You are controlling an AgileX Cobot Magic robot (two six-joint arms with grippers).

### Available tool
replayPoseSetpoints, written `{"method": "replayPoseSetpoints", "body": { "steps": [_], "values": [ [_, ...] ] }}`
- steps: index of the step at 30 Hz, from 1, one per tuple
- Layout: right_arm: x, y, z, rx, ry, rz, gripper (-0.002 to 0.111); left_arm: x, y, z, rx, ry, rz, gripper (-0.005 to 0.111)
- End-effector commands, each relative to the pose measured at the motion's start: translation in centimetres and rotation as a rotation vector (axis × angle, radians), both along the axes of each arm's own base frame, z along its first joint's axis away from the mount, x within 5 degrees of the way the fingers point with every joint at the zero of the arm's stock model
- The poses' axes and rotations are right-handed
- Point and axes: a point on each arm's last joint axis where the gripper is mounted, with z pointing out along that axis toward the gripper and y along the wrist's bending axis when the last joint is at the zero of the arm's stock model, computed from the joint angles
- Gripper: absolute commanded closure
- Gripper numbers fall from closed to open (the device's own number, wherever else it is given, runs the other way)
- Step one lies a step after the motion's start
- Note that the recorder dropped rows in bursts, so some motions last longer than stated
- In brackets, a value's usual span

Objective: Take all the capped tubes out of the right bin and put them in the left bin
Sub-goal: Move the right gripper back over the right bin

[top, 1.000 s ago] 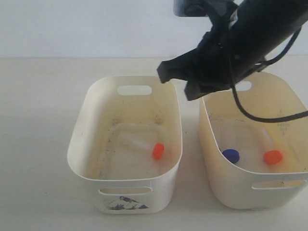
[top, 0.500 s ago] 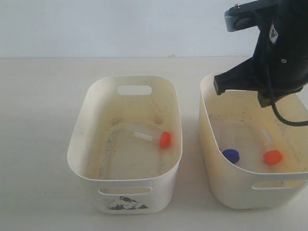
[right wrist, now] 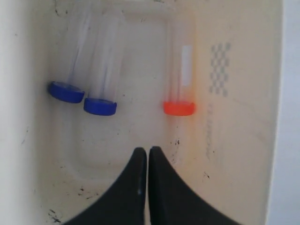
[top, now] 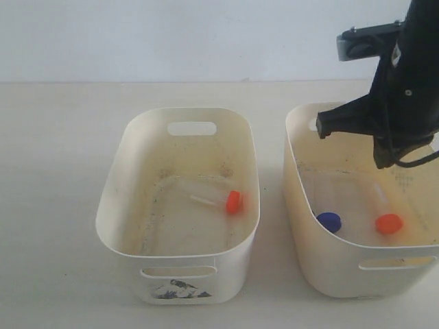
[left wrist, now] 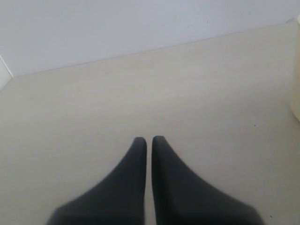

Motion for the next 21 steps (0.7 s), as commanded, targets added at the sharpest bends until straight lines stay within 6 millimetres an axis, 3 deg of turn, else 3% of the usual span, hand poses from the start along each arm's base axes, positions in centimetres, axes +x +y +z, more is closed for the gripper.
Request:
{"method": "replayPoseSetpoints", "body": {
  "steps": [1, 7, 21],
  "values": [
    [1.1, 0.4, -2.2, -0.005, 0.071, 0.031, 0.107, 0.0, 0.0, 0.2, -0.013, -0.007, 0.000, 0.102],
    [2.1, 0.9, -3.8, 0.044, 0.097, 0.080, 0.109, 0.0, 0.0, 0.2, -0.013, -0.007, 0.000, 0.102],
    [2.9, -0.5, -4.0, 0.145, 0.087, 0.063, 0.109, 0.0, 0.0, 0.2, -0.013, -0.007, 0.000, 0.102]
  ]
}}
